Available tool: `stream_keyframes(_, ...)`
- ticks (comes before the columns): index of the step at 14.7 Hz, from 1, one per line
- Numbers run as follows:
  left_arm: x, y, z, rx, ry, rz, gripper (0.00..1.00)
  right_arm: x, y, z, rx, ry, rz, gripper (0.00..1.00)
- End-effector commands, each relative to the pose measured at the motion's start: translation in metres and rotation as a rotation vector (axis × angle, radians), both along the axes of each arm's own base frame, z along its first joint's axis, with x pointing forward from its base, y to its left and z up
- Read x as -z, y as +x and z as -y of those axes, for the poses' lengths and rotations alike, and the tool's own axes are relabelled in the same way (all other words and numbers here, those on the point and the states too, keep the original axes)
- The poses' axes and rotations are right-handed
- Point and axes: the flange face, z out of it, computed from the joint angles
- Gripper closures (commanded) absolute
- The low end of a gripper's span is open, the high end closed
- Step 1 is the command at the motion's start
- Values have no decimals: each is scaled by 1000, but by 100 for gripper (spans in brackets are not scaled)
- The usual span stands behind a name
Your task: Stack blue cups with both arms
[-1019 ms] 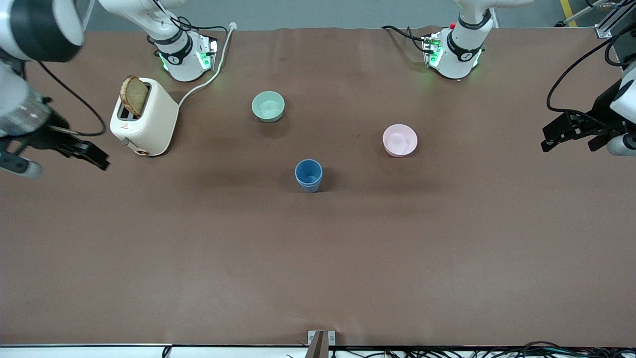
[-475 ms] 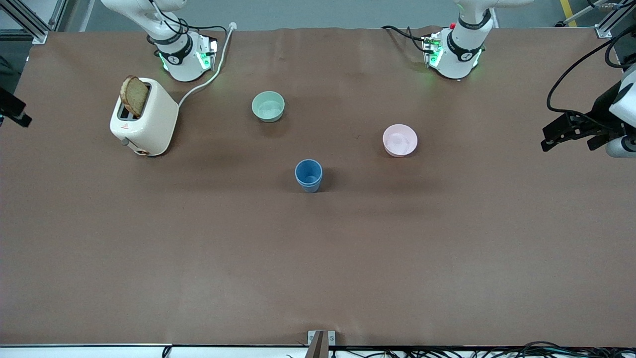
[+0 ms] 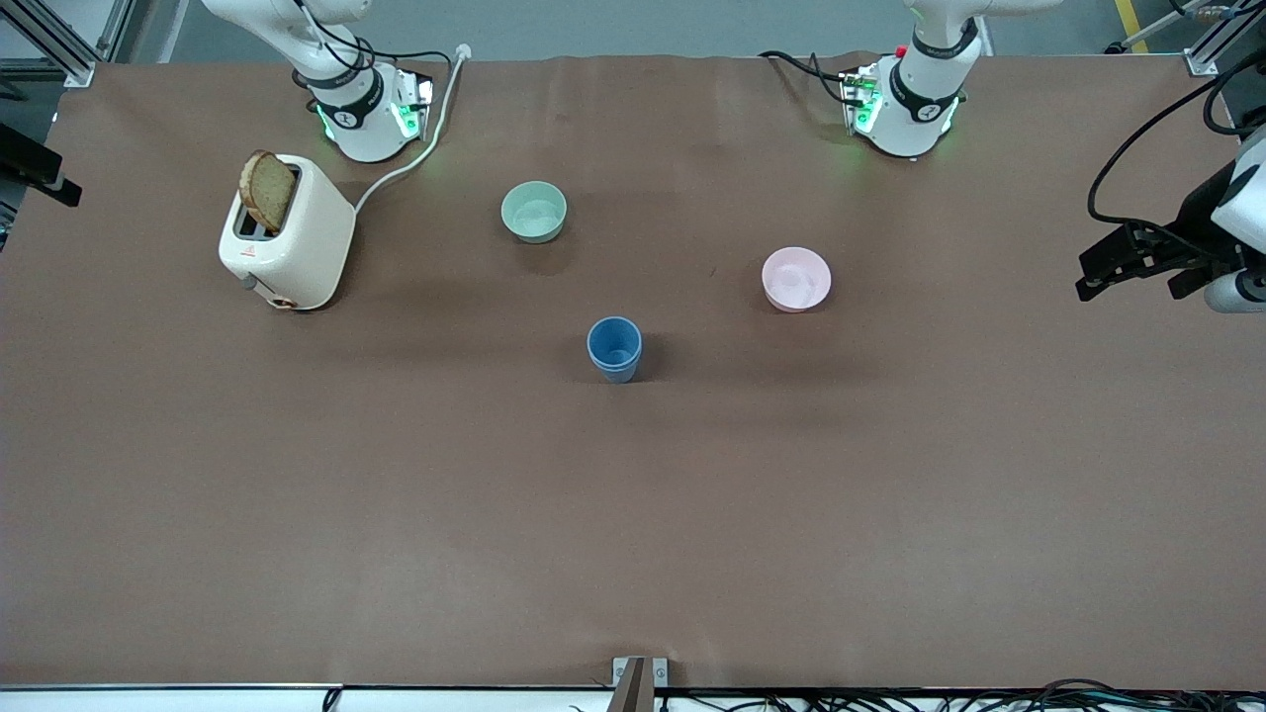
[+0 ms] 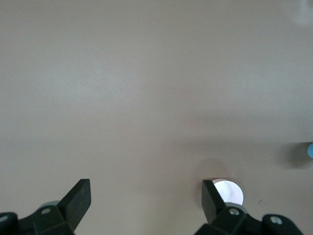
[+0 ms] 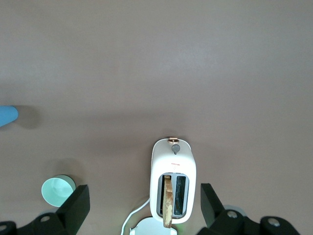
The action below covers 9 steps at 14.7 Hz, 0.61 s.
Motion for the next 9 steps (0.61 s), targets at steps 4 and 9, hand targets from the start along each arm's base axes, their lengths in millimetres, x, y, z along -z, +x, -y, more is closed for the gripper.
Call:
stream_keyframes(4,-5,0,0,-8,-3,1,0,9,4,9,-2,-9,28,0)
stream_keyframes(9,-5,0,0,-5,1,2,0,7,6,8,-4,-29,48,0)
